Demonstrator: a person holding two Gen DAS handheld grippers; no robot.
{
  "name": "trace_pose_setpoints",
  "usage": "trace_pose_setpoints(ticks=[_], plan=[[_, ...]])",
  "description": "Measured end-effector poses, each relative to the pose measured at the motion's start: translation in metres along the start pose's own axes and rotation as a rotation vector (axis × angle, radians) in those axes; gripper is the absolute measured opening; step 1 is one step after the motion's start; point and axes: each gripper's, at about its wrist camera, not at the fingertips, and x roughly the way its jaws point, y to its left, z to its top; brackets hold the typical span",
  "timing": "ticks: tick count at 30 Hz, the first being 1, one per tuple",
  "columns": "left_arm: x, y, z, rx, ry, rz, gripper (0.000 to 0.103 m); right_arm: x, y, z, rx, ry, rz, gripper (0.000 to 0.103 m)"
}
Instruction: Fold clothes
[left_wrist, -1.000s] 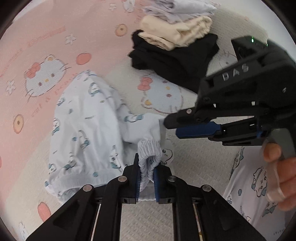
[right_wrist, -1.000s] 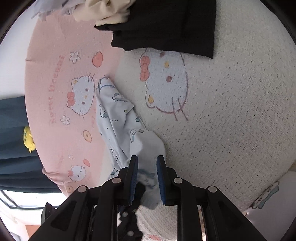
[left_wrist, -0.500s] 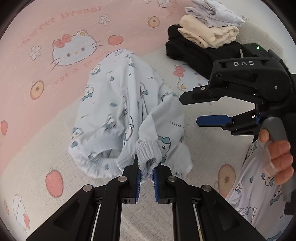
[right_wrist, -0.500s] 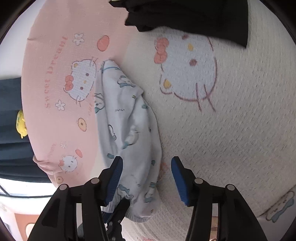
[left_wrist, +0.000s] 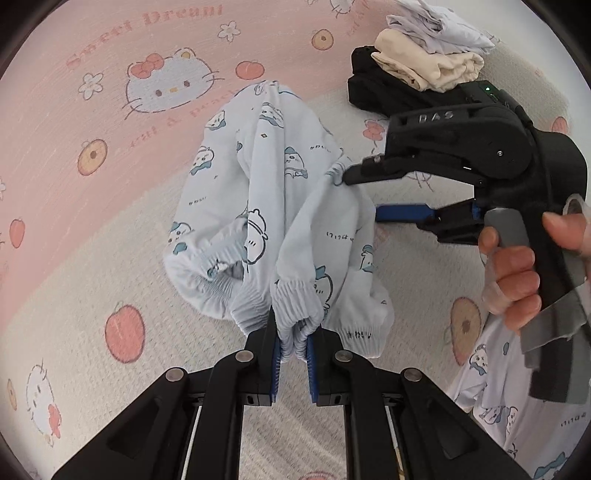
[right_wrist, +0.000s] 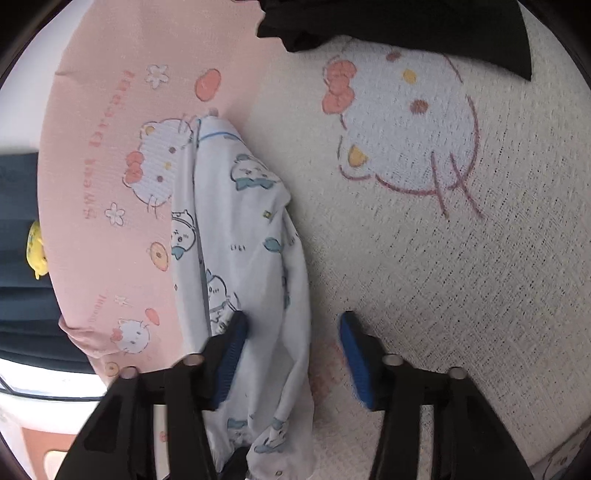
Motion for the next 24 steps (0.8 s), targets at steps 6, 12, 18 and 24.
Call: trace_pose_setpoints(ticks=[6, 12, 18, 24], plan=[[-0.008, 0.006, -0.006, -0.018, -0.017, 0.007, 0.010, 0.003, 0.016, -0.012, -0.108, 0.047, -0.042, 0.007], [-0.022, 0.020, -0.016, -0.066, -0.027, 0.027, 0.010, -0.007, 0.028, -0.020, -0.116, 0.070, -0.028, 0.007], [-0.035, 0.044, -0.038, -0.142, -0.017, 0.042, 0.010, -0.018, 0.031, -0.027, -0.089, 0.066, 0.012, 0.049], [-0.037, 0.074, -0.056, -0.207, 0.008, 0.066, 0.010, -0.028, 0.037, -0.034, -0.071, 0.063, 0.046, 0.051]])
